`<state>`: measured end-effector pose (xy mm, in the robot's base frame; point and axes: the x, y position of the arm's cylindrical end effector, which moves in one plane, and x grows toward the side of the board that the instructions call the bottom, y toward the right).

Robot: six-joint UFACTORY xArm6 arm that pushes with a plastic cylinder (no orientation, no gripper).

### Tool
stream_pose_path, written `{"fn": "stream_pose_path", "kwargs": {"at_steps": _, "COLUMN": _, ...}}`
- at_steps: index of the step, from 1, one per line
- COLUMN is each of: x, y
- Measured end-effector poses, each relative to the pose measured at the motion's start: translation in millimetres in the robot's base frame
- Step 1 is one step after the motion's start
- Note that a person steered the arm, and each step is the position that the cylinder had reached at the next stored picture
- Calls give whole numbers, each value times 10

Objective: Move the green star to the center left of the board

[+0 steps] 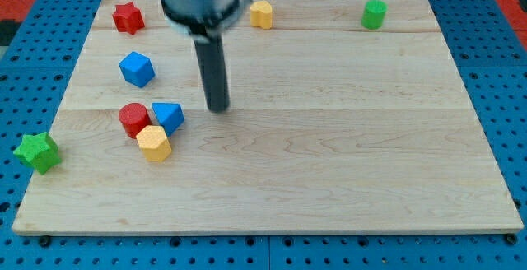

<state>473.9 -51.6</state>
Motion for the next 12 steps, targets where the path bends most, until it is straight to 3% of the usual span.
{"fn": "stream_pose_path", "kwargs": {"at_steps": 1, "x": 962, "y": 370}}
{"fn": "stream_pose_path", "kwargs": {"at_steps": 2, "x": 1451, "y": 147}}
{"fn": "stream_pose_path", "kwargs": {"at_steps": 3, "x": 1451, "y": 147}}
{"fn": "stream_pose_path", "kwargs": {"at_steps": 4, "x": 1447, "y": -366}}
{"fn": "stream_pose_path", "kwargs": {"at_steps": 5, "x": 1435, "y": -1494}}
{"fn": "stream_pose_path", "kwargs": {"at_steps": 6, "x": 1370, "y": -2524}}
{"fn": "stream_pose_path", "kwargs": {"at_steps": 7, "x": 1370, "y": -2524}}
{"fn": "stream_pose_path", "kwargs": {"at_steps": 8, "x": 995, "y": -2530}}
{"fn": "stream_pose_path", "kwargs": {"at_steps": 9, "x": 356, "y": -2528}}
{"fn": "stream_pose_path", "kwargs": {"at_steps": 12, "x": -244, "y": -2117}}
